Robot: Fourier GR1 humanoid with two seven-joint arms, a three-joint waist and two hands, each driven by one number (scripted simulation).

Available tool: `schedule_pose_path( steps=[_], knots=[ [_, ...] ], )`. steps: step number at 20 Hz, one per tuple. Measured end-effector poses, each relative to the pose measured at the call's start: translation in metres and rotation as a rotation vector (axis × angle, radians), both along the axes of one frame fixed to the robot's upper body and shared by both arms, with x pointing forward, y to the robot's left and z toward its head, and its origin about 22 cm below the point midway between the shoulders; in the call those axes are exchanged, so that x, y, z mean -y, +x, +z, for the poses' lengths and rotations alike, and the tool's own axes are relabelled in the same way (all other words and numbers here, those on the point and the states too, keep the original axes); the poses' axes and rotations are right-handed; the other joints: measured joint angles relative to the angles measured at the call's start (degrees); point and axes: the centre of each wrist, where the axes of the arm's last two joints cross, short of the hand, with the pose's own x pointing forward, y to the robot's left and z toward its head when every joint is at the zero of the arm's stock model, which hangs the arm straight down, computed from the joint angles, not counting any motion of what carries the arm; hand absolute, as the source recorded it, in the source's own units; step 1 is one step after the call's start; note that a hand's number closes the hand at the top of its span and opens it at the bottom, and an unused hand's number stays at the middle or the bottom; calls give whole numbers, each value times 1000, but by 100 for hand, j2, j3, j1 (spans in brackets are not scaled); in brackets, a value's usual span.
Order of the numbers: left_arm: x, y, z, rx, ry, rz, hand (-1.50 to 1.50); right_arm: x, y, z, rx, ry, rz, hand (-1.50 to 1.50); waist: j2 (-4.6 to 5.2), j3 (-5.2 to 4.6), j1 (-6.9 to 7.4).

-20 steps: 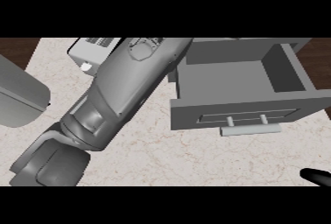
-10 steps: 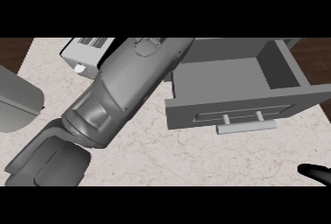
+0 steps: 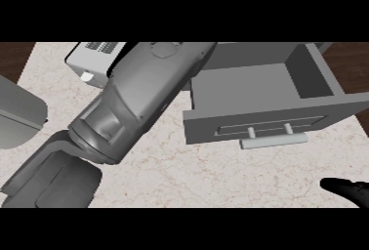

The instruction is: Pick up the can, place it into the drawer and close the drawer

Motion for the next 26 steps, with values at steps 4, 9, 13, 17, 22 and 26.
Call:
schedule_pose_path(
  steps=[4, 9, 13, 17, 22, 26],
  knots=[
    [-1, 0, -2, -3, -35, -1, -150, -6, 11, 4, 41, -117, 1, -150, 11, -2, 47],
    [0, -1, 1, -1, -82, -9, -150, -15, 26, 4, 57, -298, -6, -150, 17, -6, 104],
    [1, -1, 4, 4, -95, -12, -150, -21, 47, 0, 57, -437, -28, -150, 4, -8, 233],
    [2, 0, 6, 18, -90, -7, -150, -33, 67, -14, 43, -550, -38, -150, -19, -9, 339],
    [1, 0, 7, 22, -66, -8, -150, -48, 97, -41, 17, -685, -58, -150, -49, -10, 484],
    [-2, 2, 10, 18, -70, -14, -150, -62, 119, -62, -4, -790, -65, -150, -58, -12, 543]
  ],
)
